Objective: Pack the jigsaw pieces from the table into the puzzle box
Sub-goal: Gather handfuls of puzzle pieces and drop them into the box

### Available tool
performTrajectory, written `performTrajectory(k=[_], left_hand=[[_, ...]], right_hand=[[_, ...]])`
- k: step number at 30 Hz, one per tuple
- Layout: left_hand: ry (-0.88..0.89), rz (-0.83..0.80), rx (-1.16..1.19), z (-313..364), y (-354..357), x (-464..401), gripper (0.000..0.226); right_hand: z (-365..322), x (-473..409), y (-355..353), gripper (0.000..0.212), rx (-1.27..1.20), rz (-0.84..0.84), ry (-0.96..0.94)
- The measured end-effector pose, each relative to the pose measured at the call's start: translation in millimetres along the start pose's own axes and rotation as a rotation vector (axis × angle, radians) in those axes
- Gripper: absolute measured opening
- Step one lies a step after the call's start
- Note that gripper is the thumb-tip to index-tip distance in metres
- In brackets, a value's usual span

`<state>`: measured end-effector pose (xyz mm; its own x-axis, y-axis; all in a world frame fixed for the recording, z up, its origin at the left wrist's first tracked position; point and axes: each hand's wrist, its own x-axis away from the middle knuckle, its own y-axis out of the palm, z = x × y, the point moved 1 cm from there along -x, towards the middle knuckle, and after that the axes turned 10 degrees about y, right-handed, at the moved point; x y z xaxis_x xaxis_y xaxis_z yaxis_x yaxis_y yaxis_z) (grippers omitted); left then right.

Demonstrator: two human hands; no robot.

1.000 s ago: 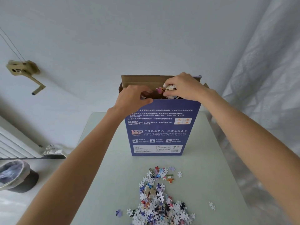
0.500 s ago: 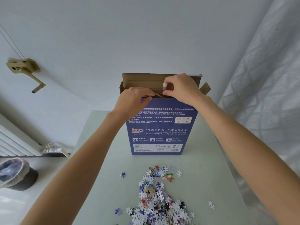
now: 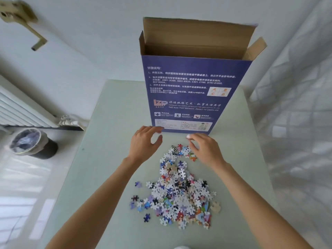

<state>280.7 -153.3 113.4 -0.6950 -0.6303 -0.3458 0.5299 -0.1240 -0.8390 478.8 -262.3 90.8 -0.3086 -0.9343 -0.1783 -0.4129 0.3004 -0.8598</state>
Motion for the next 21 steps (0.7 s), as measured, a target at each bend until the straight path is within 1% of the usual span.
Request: performTrajectory(k=[2,3,4,6,8,10,12,14,18,21], left_hand=[[-0.233,-0.301,-0.012,-14,24,17,0.052],[-0.311,-0.414,-0.01,-19,35,25,0.063],[-0.357,-0.482,-0.007,-23,42,31,0.071],[-0.414,-0.545,0.003,-30,55,44,0.083],[-0.439,-0.591,0.042,-33,67,57,0.091],[-0.388,-0.656,0.094,-29,79,68,0.096],[-0.292,-0.727,0.12,-19,88,73,0.102],[-0.225,-0.793,0.104,-9,94,79,0.109],[-0.105,-0.896,-0.048,6,103,97,0.129],[-0.071,-0.878,-0.103,15,107,106,0.128]], right_hand=[[24,6,32,0.038,0.074,-0.224,0.139],[32,7,47,0.046,0.119,-0.318,0.2],[39,6,58,0.053,0.162,-0.397,0.266],[45,8,80,0.062,0.221,-0.541,0.386],[42,14,95,0.065,0.262,-0.64,0.42],[35,28,100,0.066,0.295,-0.678,0.345],[28,44,97,0.07,0.325,-0.717,0.196],[22,60,91,0.084,0.341,-0.773,0.079],[12,92,81,0.113,0.352,-0.85,0.06],[5,105,84,0.118,0.414,-0.783,0.065]])
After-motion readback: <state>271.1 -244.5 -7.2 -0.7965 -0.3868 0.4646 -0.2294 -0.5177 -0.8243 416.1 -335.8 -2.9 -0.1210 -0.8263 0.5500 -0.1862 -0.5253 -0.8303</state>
